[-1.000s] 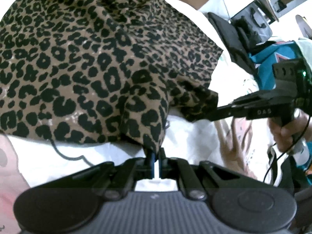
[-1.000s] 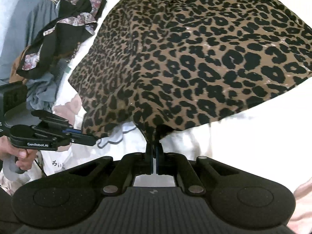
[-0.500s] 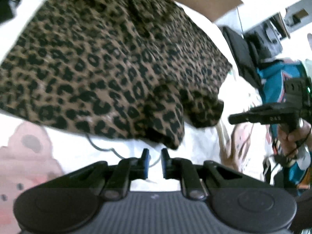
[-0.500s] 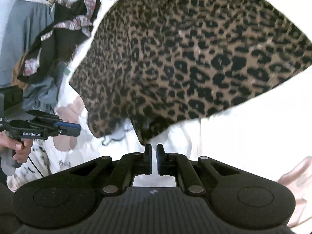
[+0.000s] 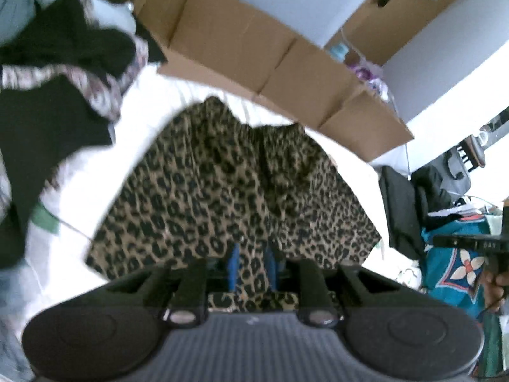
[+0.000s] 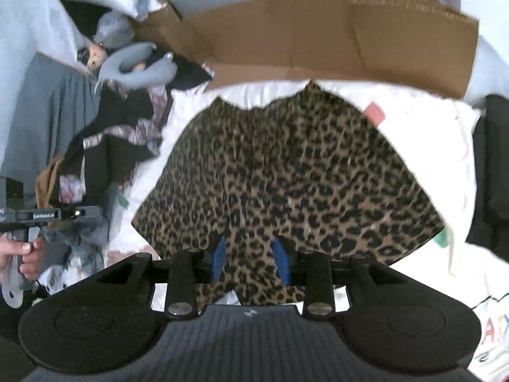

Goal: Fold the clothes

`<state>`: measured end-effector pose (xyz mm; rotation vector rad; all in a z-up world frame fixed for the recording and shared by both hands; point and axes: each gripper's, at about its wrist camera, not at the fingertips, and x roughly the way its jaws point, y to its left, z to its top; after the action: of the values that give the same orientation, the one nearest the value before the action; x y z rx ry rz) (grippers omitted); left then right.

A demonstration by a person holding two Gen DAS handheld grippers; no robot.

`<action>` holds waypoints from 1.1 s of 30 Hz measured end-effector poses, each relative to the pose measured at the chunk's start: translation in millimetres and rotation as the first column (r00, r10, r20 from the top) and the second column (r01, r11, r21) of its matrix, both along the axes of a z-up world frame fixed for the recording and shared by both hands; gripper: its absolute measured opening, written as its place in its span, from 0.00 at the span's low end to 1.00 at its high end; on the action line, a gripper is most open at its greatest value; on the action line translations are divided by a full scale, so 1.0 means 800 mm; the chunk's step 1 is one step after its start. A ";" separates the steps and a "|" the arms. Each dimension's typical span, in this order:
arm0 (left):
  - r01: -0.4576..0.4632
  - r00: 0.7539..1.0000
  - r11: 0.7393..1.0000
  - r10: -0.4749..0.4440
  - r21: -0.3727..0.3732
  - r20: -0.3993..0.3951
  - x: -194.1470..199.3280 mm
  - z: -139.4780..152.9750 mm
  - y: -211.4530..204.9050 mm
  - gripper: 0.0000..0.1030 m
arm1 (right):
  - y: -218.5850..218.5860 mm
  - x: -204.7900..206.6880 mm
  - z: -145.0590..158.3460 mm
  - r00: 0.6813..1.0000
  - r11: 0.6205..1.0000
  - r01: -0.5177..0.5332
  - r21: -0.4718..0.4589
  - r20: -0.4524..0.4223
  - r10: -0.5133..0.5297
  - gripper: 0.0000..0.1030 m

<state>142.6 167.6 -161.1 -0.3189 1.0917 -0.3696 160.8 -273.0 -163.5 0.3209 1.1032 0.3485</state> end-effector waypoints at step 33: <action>-0.132 0.990 0.987 0.126 0.097 0.066 0.020 0.146 0.070 0.51 | 0.020 0.020 0.109 0.981 0.980 0.190 -0.056 0.043 -0.188 0.53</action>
<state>158.7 223.3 -44.2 -0.2852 1.0217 -0.2070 176.8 -257.3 -76.1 0.3618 1.0349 0.1520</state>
